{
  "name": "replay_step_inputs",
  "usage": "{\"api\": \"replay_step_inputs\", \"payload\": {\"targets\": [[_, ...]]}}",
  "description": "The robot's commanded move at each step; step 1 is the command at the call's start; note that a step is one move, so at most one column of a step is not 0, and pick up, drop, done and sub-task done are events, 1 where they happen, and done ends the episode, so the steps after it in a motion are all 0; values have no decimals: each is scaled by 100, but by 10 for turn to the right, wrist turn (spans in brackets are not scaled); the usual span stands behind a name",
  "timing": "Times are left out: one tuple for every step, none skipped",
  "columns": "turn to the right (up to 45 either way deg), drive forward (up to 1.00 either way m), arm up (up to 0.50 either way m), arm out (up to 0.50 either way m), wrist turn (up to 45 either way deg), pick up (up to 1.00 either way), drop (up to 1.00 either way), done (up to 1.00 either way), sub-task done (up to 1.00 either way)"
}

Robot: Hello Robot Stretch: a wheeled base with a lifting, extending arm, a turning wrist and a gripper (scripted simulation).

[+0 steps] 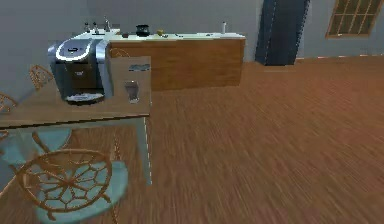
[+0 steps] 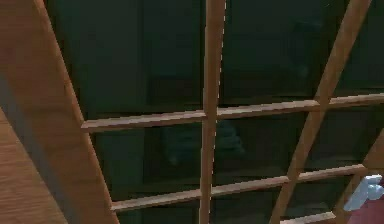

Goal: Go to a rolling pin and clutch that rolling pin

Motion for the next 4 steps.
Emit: {"api": "replay_step_inputs", "payload": {"targets": [[0,35,0,0,0,0,0,0,0],[210,0,0,0,0,0,0,0,0],[0,100,0,0,0,0,0,0,0],[0,100,0,0,0,0,0,0,0]]}}
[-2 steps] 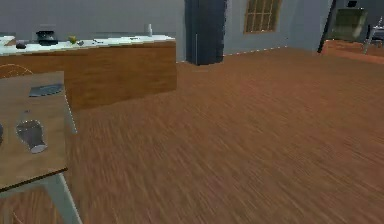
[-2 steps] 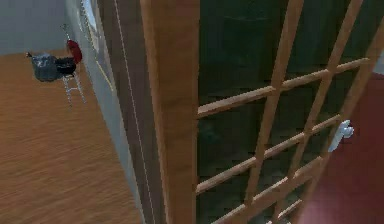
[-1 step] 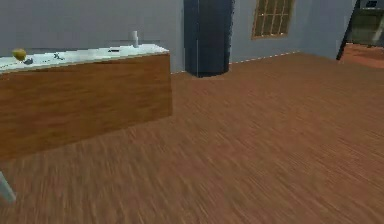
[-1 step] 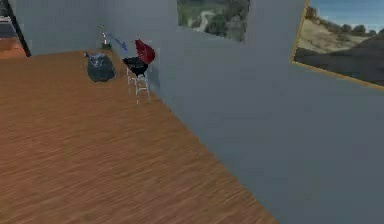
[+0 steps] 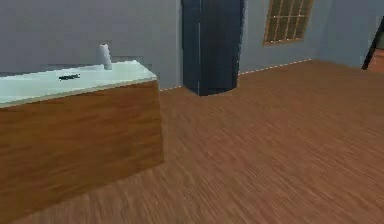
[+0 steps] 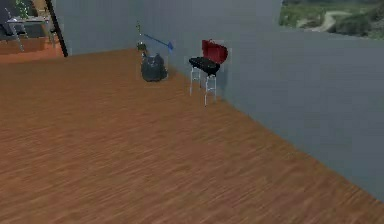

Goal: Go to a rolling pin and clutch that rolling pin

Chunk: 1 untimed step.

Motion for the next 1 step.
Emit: {"api": "replay_step_inputs", "payload": {"targets": [[0,100,0,0,0,0,0,0,0]]}}
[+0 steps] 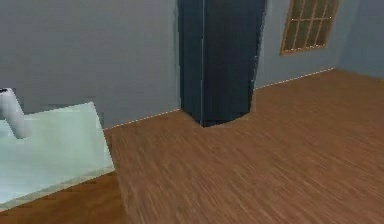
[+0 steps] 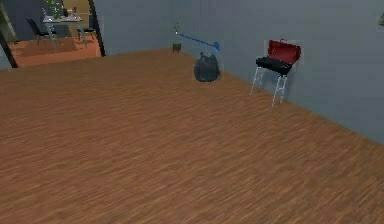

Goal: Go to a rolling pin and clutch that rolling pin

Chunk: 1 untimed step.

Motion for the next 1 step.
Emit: {"api": "replay_step_inputs", "payload": {"targets": [[60,0,0,0,0,0,0,0,0]]}}
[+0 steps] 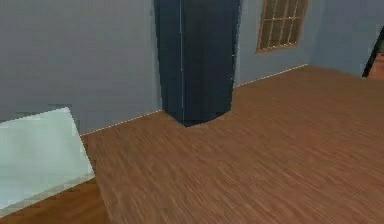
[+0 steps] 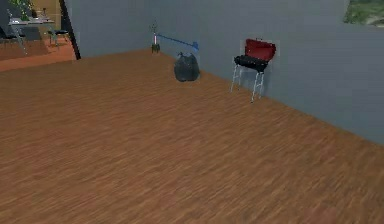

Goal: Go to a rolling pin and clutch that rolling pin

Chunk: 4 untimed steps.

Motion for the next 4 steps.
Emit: {"api": "replay_step_inputs", "payload": {"targets": [[0,60,0,0,0,0,0,0,0],[450,0,0,0,0,0,0,0,0],[0,20,0,0,0,0,0,0,0],[-450,0,0,0,0,0,0,0,0]]}}
